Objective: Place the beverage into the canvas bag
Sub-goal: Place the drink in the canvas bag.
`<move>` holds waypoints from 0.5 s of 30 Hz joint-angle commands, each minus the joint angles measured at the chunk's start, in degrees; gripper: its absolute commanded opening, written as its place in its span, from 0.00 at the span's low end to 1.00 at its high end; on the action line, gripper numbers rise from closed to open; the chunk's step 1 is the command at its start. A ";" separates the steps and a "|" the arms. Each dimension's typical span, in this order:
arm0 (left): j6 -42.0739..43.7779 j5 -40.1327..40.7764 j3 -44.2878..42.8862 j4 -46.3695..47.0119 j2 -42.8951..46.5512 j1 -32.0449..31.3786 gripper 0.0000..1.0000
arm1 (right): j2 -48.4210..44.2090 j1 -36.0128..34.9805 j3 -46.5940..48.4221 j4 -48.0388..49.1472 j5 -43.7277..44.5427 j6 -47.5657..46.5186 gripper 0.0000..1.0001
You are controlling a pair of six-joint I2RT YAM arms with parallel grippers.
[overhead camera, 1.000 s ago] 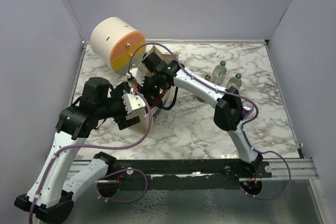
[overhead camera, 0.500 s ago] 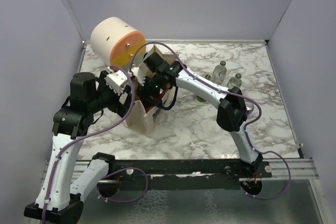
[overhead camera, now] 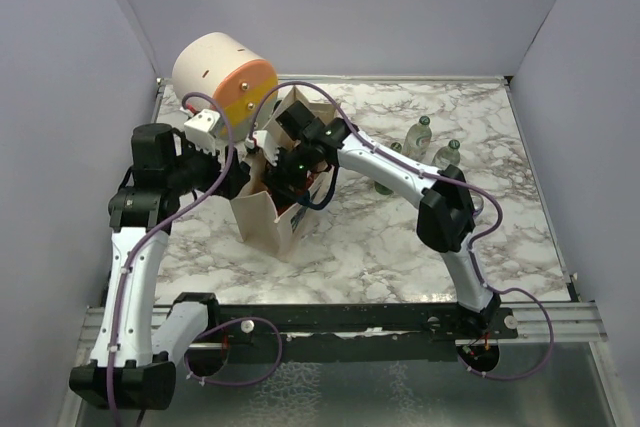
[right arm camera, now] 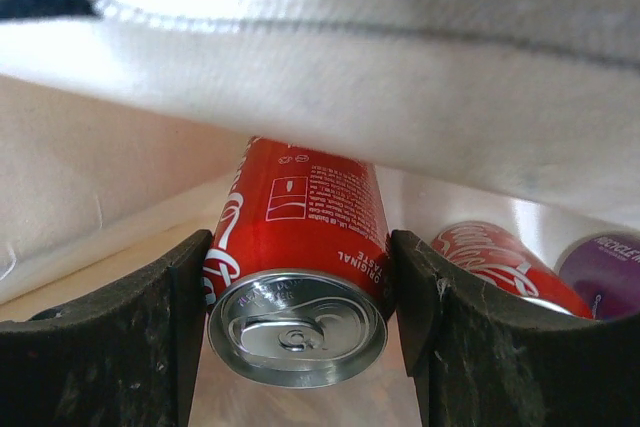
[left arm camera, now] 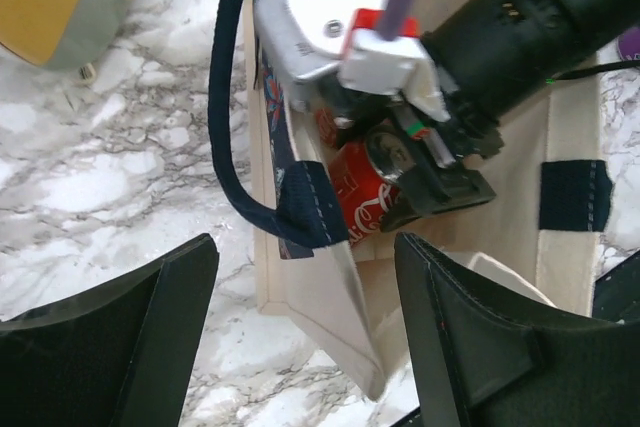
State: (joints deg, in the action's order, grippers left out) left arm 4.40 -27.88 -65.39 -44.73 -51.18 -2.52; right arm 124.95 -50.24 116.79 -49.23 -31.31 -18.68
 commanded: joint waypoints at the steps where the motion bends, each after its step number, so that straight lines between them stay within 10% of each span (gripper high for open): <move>1: -4.19 -7.76 1.16 3.03 -2.77 2.82 0.72 | -5.45 0.05 -0.67 4.80 -3.12 0.23 0.01; 9: -4.15 -12.00 2.75 4.77 -6.61 4.45 0.59 | -5.45 0.10 -0.17 4.91 -1.24 -0.17 0.01; 15: -2.56 -12.18 2.95 4.18 -7.20 4.66 0.26 | -3.66 -0.03 3.09 0.50 3.24 -0.15 0.01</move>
State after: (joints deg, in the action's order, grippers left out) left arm 0.95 -37.47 -62.85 -41.74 -58.54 1.54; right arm 123.24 -50.24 116.16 -49.30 -29.87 -18.72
